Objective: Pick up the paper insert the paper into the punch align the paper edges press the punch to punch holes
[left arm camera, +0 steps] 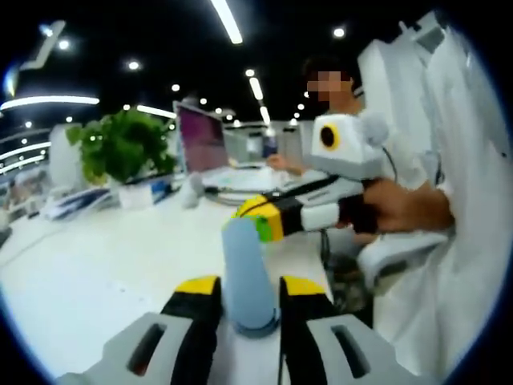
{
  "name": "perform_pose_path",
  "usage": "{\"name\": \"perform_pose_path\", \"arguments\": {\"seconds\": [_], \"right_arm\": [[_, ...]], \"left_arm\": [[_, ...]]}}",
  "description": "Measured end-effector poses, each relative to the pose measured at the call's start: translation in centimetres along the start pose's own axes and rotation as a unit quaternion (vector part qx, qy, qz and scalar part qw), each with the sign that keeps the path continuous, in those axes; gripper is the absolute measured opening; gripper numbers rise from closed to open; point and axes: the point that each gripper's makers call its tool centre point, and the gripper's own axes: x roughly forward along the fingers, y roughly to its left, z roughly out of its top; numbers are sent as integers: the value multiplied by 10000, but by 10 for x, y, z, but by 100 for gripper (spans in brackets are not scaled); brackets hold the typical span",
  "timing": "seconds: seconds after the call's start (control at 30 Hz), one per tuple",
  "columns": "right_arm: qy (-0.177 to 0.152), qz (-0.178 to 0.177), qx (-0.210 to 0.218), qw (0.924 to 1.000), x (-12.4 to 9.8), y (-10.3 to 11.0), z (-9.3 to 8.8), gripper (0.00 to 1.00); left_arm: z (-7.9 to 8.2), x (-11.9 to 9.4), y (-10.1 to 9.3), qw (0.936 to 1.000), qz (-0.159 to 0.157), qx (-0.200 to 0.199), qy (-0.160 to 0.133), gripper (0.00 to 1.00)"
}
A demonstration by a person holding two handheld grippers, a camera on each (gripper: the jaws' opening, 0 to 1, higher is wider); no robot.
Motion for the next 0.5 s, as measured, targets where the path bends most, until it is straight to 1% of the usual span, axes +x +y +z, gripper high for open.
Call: {"name": "perform_pose_path", "arguments": {"seconds": [0.03,0.13,0.27,0.4,0.5], "right_arm": [[14,40,47,10000,2,2,-1,5],[113,129,10,9999,5,10,-6,5],[179,173,41,9997,1,16,-10,5],[200,198,21,9996,-2,21,-9,5],[214,172,19,9996,-3,21,-9,5]], "left_arm": [[0,0,0,10000,1,12,7,32],[-1,-1,1,10000,16,-12,27,34],[-2,-1,-1,10000,-27,-21,68,42],[-2,-1,0,10000,13,-4,54,42],[-1,0,0,10000,18,4,36,41]]}}
